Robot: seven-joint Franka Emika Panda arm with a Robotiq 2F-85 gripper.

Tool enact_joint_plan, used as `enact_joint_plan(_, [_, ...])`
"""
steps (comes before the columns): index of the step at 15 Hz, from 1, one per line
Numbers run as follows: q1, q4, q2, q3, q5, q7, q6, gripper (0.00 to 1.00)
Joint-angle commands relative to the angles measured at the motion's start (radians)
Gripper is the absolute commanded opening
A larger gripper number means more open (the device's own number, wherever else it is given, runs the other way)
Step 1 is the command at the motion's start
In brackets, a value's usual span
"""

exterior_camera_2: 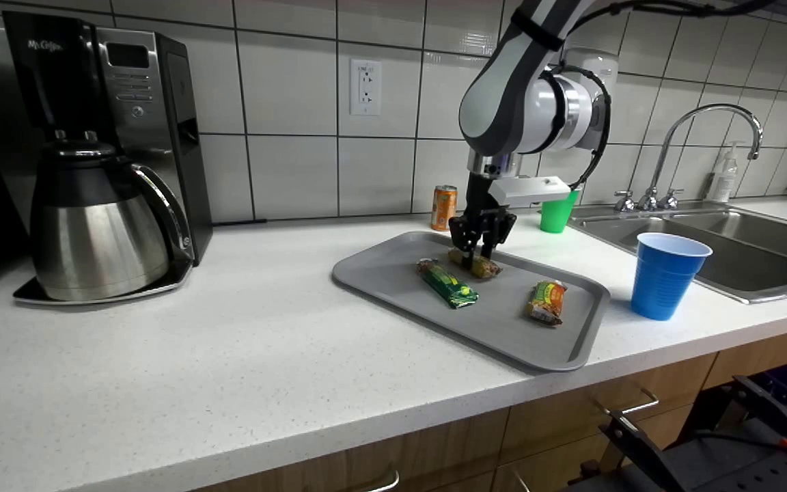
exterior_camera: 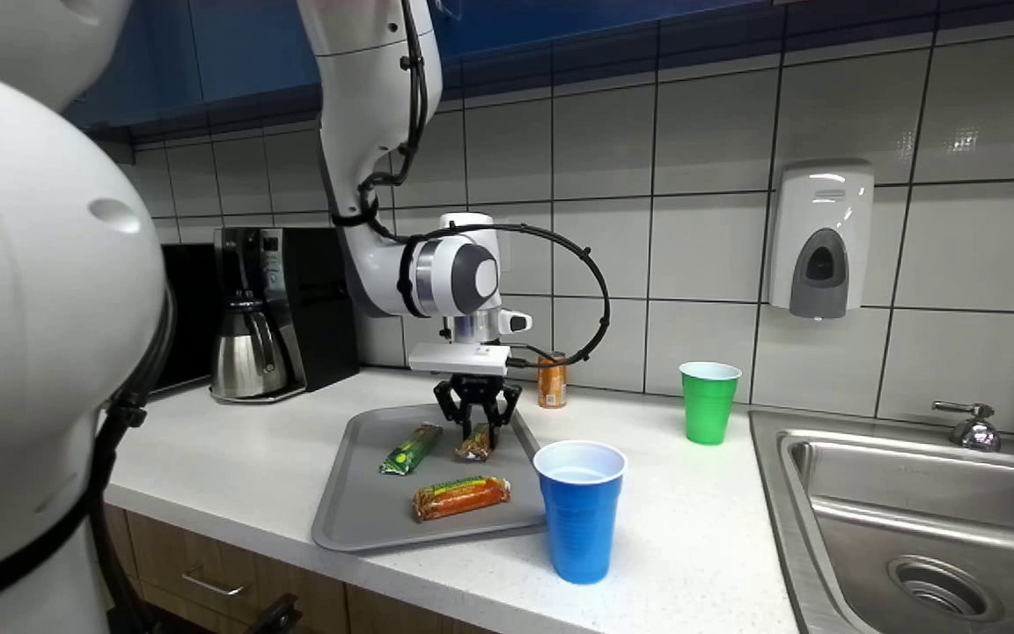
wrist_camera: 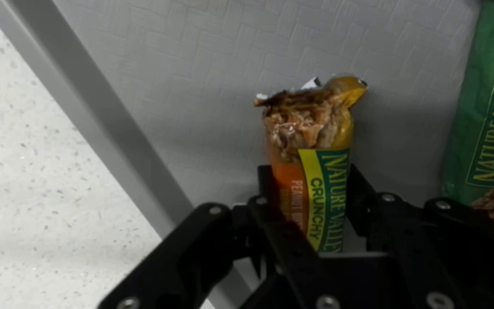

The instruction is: Remove the packets from the grey tray.

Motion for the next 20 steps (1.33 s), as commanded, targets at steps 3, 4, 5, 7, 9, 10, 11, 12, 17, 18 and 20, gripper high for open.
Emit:
enact_joint_plan(3, [-0.011,-0.019,-0.048,0.014,0.004,0.003,0.013,0.16])
enact_joint_plan(4, [-0.013,-0.028,-0.076,0.014,0.004,0.002,0.002,0.16])
enact_joint_plan(5, [-0.013,-0.033,-0.088,0.013,0.003,0.001,0.002,0.16])
enact_joint_plan(7, [-0.019,-0.039,-0.116,0.015,0.005,-0.011,-0.005,0.16])
enact_joint_plan(9, [-0.023,-0.046,-0.144,0.013,0.001,-0.021,-0.008,0.16])
enact_joint_plan(10, [-0.018,-0.044,-0.144,0.003,-0.014,-0.014,-0.002,0.16])
enact_joint_plan(11, [-0.018,-0.044,-0.152,-0.001,-0.017,-0.014,-0.006,0.16])
enact_joint_plan(12, [-0.019,-0.044,-0.156,-0.006,-0.021,-0.012,-0.009,0.16])
enact_joint_plan(17, [-0.01,-0.034,-0.138,-0.043,-0.057,0.018,-0.005,0.16])
enact_joint_plan(18, [-0.008,-0.034,-0.134,-0.054,-0.074,0.026,-0.003,0.16])
enact_joint_plan(20, [-0.009,-0.032,-0.127,-0.073,-0.099,0.03,-0.002,0.16])
